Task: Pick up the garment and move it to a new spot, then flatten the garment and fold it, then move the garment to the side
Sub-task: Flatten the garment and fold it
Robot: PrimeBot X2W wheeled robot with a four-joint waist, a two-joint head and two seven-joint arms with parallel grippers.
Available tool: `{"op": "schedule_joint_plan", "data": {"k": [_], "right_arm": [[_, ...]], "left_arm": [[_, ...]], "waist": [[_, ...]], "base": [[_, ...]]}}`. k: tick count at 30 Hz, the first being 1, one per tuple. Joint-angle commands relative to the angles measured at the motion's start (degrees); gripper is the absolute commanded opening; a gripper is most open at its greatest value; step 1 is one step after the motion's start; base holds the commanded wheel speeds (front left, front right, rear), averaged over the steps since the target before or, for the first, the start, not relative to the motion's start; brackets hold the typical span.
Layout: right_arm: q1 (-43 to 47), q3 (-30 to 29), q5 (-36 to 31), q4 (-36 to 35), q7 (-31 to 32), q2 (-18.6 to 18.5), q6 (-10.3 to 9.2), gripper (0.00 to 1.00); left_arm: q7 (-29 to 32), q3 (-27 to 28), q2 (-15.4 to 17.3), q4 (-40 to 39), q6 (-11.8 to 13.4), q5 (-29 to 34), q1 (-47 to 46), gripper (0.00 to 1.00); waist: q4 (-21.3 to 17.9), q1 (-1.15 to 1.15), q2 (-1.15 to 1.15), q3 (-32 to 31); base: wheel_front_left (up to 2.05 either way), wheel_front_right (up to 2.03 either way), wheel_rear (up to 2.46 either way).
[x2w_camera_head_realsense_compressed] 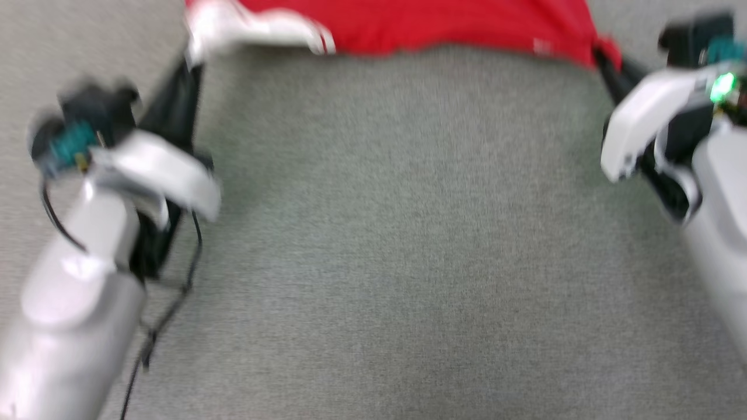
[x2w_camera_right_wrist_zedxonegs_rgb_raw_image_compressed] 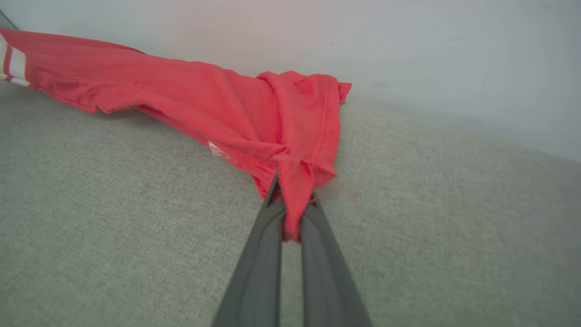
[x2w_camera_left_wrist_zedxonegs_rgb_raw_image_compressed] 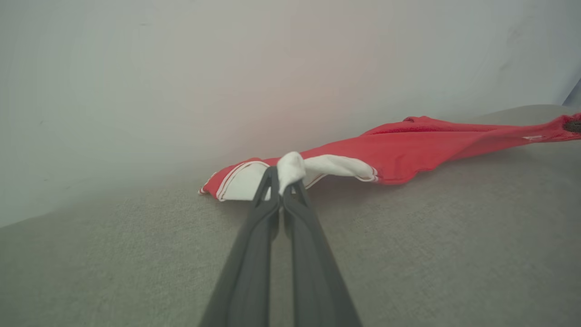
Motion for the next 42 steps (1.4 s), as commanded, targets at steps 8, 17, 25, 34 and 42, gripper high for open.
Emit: {"op": "schedule_joint_plan", "data": {"k": [8, 17, 25, 34, 42], "right_arm": [[13.02, 2.04, 6.89, -1.31, 0.09, -3.63, -0.04, 0.00], [25.75, 0.89, 13.82, -4.34, 0.70, -6.75, -0.04, 0.00], [37.95, -0.37, 19.15, -9.92, 2.94, -9.85, -0.05, 0.00], [51.27, -3.70, 23.30, -18.65, 6.61, -12.96, -0.05, 0.00], [59.55, -7.51, 24.79, -27.20, 12.18, -13.33, -0.04, 0.00]], "left_arm": [[5.63, -2.42, 4.71, -8.30, 1.26, -3.83, 19.65, 0.00], [12.65, -3.68, 10.63, -21.07, 2.83, -9.31, 36.63, 0.00], [16.05, -4.09, 15.13, -27.98, 5.12, -12.80, 47.82, 0.00], [18.06, -4.78, 19.22, -34.42, 5.15, -15.77, 56.05, 0.00], [17.21, -4.99, 20.15, -37.10, 4.70, -16.11, 57.82, 0.00]], "waist": [[3.12, 0.01, 0.00, -11.71], [4.53, 0.01, 0.00, -18.53], [4.53, 0.01, 0.00, -22.92], [4.52, 0.01, 0.00, -25.35], [3.69, 0.01, 0.00, -25.41]], "base": [[0.00, 0.00, 0.00], [0.00, 0.00, 0.00], [0.00, 0.00, 0.00], [0.00, 0.00, 0.00], [0.00, 0.00, 0.00]]}}
